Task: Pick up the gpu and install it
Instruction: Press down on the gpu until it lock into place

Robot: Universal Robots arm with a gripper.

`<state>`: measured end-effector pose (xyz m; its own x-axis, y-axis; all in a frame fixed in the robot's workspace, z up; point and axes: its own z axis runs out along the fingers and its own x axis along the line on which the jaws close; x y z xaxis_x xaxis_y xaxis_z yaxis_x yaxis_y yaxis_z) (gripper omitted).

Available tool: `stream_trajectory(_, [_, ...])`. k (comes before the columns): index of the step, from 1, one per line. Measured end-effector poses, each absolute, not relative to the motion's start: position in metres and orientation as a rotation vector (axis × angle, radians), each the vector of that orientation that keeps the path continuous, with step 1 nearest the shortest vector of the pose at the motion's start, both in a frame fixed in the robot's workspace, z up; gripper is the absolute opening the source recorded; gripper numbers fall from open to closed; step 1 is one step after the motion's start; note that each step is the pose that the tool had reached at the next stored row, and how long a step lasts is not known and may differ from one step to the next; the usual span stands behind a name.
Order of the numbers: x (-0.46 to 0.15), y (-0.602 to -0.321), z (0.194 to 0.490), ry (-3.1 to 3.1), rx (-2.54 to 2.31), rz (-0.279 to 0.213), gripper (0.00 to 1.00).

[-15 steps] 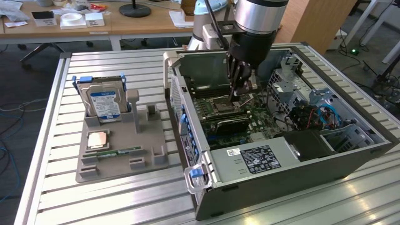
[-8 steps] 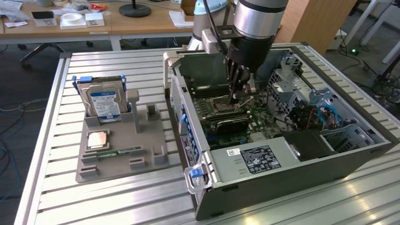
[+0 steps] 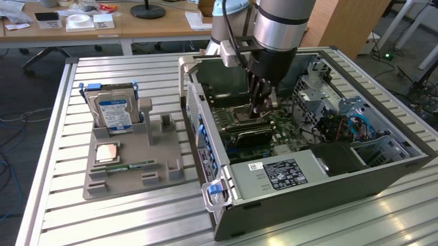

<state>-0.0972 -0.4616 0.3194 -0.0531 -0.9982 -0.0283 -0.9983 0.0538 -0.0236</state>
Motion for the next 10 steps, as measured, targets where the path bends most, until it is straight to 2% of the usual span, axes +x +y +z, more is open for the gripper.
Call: stream_trajectory(10, [-0.0972,-0.4616,0.3181,2.253,-2.136,0.004,0.11])
